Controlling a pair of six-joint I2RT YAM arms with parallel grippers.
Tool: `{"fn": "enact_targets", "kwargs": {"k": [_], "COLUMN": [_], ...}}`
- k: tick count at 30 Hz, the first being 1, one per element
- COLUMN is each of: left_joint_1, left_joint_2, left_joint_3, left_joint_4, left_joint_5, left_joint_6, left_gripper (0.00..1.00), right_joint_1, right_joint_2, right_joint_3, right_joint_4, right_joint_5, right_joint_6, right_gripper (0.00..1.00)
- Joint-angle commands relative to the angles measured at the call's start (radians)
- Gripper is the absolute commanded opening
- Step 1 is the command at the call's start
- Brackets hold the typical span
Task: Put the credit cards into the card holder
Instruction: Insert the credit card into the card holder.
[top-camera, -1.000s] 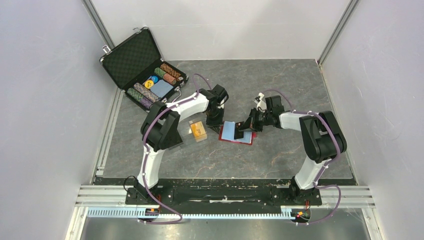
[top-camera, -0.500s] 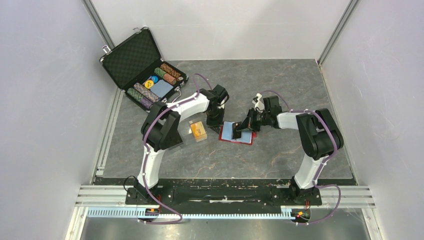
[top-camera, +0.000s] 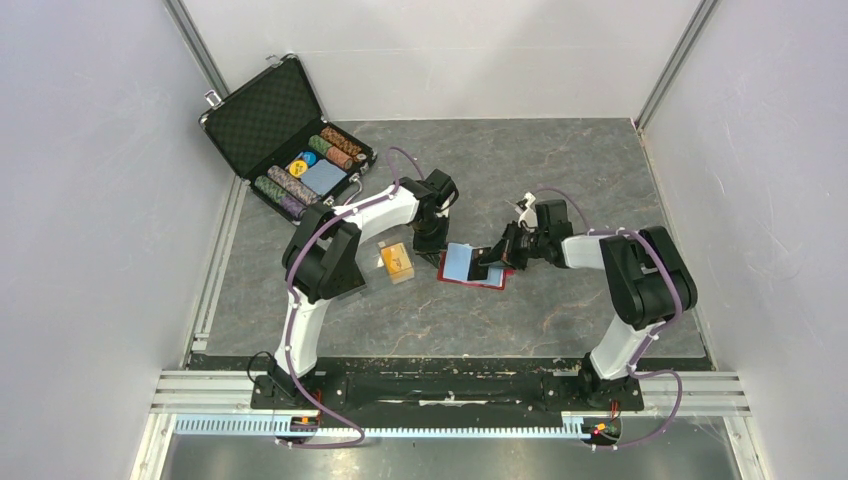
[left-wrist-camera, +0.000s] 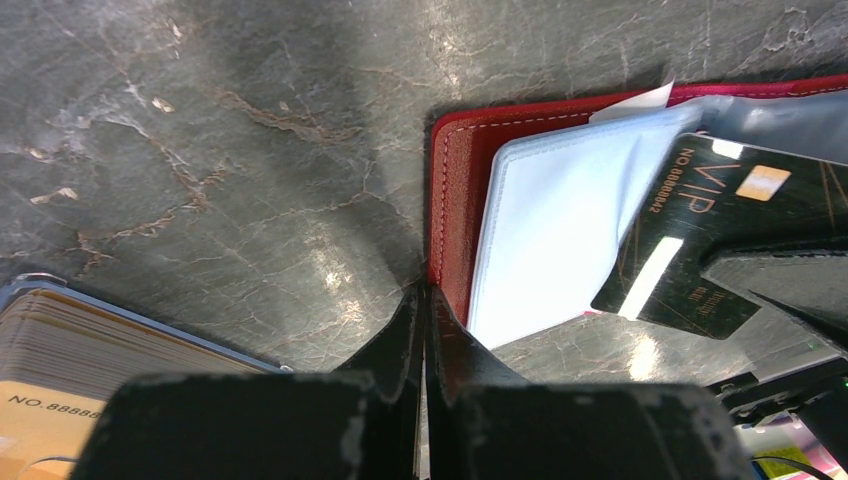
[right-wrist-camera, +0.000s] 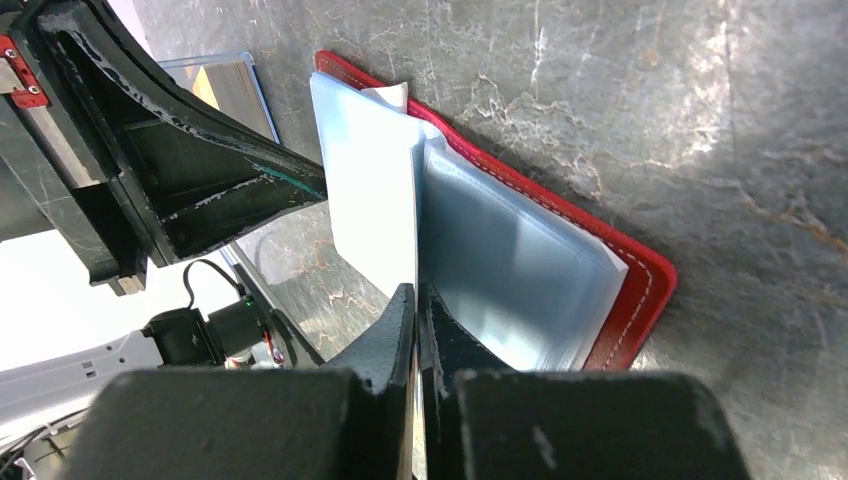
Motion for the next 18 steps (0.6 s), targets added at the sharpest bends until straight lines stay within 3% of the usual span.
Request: {"fn": "enact_targets", "kwargs": {"k": [1, 18], "left_joint_1": [-0.027, -0.030], "left_joint_2": [0.030, 0.044], "left_joint_3": [0.005, 0.013], "left_joint_4": [-0.020, -0.020], "left_joint_5": [0.003, 0.023], "left_joint_6": [0.023, 0.026], "left_gripper": [0.02, 0.02], "right_joint_1": [-0.008, -0.003], "right_joint_2": [-0.044, 0.095], "right_joint_3": [-0.019, 0.049], "right_joint_4": [0.026, -0.005], "right_joint_5": [0.017, -0.050], "right_joint_6": [0.021, -0.007], "right_gripper": [0.00, 0.00]}}
